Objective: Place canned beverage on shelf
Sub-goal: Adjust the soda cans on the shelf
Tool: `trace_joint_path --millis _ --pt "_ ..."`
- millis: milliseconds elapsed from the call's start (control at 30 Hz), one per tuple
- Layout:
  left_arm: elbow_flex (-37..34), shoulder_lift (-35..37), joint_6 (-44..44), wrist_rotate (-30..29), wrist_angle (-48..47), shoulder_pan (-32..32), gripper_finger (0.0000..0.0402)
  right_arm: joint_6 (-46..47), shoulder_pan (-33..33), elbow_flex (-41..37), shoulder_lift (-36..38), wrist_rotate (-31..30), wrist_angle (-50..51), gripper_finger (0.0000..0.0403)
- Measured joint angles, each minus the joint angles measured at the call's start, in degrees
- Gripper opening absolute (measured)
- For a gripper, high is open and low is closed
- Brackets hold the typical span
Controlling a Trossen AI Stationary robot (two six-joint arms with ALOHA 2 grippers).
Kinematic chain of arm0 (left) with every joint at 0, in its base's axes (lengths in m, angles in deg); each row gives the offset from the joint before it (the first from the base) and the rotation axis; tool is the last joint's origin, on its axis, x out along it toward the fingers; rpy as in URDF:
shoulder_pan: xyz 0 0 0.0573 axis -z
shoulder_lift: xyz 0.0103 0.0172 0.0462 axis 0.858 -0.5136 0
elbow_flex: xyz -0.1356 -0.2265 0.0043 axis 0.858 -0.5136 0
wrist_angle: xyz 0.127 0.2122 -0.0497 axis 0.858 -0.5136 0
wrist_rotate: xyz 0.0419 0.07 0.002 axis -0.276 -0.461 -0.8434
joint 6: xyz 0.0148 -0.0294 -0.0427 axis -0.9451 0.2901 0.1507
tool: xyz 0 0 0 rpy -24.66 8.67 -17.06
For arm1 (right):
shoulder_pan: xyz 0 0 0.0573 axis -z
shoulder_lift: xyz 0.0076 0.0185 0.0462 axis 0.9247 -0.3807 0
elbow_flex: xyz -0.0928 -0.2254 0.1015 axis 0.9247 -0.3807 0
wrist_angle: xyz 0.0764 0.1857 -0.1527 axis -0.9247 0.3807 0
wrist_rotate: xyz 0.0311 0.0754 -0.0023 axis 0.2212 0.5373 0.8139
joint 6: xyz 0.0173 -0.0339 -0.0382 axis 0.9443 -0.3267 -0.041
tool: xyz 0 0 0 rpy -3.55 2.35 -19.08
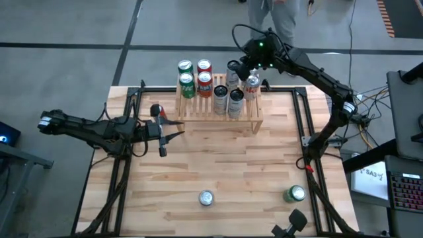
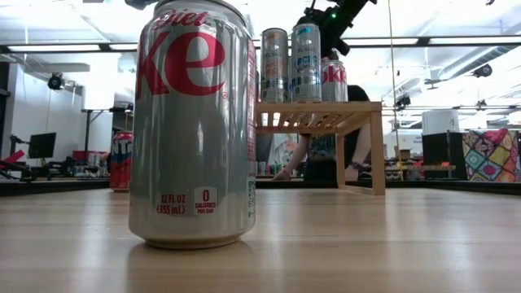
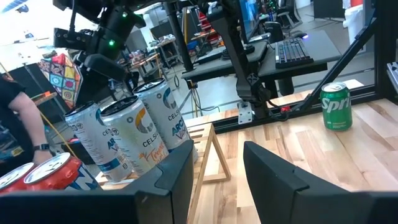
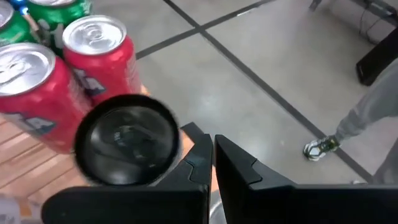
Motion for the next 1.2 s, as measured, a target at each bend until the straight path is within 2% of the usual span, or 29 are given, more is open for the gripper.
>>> trace_joint_path --millis 400,900,1067,1200 --pt "0.00 0.01 0.92 0.15 0.00 0.00 0.0125 2.25 -3.27 0.00 0.07 -0.07 0.91 0.0009" --pt "0.00 0.01 1.55 0.16 -0.02 0.01 0.0125 2.94 -3.25 -0.02 0.65 -0.71 0.76 0.0009" --pt "0.00 0.01 1.81 0.15 -0.02 0.02 0.0125 2.23 -3.25 -0.02 1.81 -5.05 -0.44 0.0009" --pt "0.00 0.00 1.99 0.15 -0.02 0.02 0.0125 2.13 -3.25 -0.02 3.11 -5.51 -0.84 0.0009"
